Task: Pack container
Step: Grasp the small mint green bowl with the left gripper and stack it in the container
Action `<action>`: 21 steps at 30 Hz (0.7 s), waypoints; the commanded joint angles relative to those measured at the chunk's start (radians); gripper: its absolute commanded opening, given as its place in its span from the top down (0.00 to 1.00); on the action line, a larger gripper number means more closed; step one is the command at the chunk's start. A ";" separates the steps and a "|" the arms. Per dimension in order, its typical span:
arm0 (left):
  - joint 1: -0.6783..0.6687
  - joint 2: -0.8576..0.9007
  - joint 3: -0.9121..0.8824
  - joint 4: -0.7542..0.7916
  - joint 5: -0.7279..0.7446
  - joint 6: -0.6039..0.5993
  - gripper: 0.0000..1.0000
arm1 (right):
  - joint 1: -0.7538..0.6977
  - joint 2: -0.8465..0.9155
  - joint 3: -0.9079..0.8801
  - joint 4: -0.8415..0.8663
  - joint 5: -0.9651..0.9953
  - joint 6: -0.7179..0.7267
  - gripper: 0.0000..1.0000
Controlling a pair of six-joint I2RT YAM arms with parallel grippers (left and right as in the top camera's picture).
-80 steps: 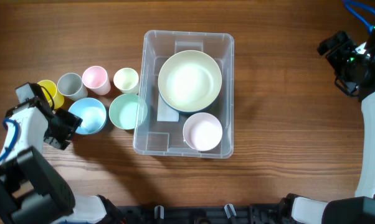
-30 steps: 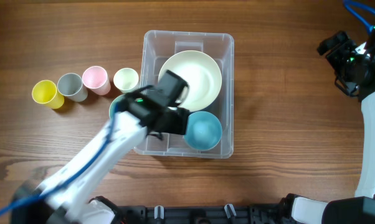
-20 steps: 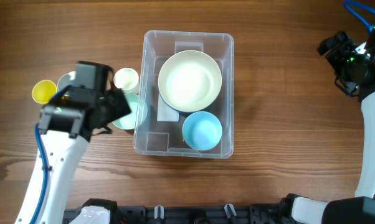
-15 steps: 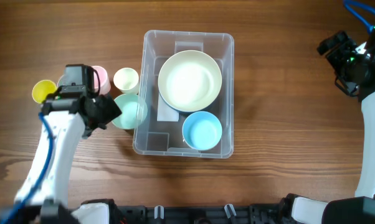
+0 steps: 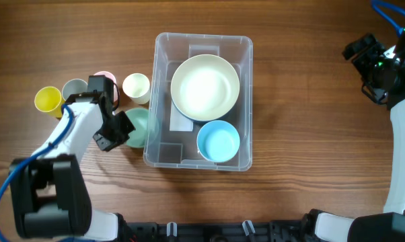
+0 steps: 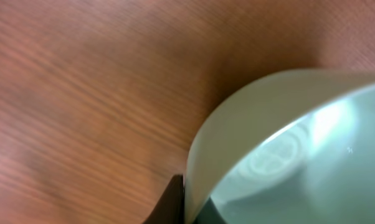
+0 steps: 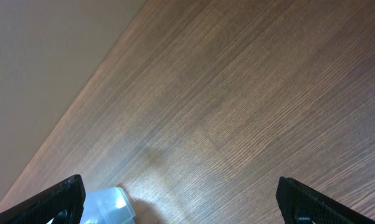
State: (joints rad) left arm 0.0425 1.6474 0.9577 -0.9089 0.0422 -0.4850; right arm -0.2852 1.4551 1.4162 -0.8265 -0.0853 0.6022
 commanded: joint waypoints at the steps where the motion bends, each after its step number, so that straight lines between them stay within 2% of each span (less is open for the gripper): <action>1: 0.006 -0.165 0.011 -0.118 -0.086 -0.029 0.96 | 0.002 0.010 0.008 0.002 -0.005 0.007 0.01; 6: 0.006 -0.403 0.098 -0.260 -0.164 -0.051 0.96 | 0.002 0.010 0.008 0.002 -0.005 0.007 0.00; 10: 0.005 -0.531 0.164 -0.233 -0.158 -0.051 0.96 | 0.002 0.010 0.008 0.002 -0.005 0.007 0.00; 13: -0.024 -0.570 0.170 -0.146 -0.064 -0.040 0.96 | 0.002 0.010 0.008 0.003 -0.005 0.007 0.01; 17: -0.166 -0.551 0.170 -0.042 0.004 -0.039 0.96 | 0.002 0.010 0.008 0.002 -0.005 0.007 0.00; 21: -0.379 -0.493 0.170 0.027 0.013 -0.017 0.96 | 0.002 0.010 0.008 0.003 -0.005 0.007 0.00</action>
State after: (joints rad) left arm -0.1894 1.1099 1.1141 -0.9127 0.0151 -0.5217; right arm -0.2852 1.4551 1.4162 -0.8261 -0.0853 0.6022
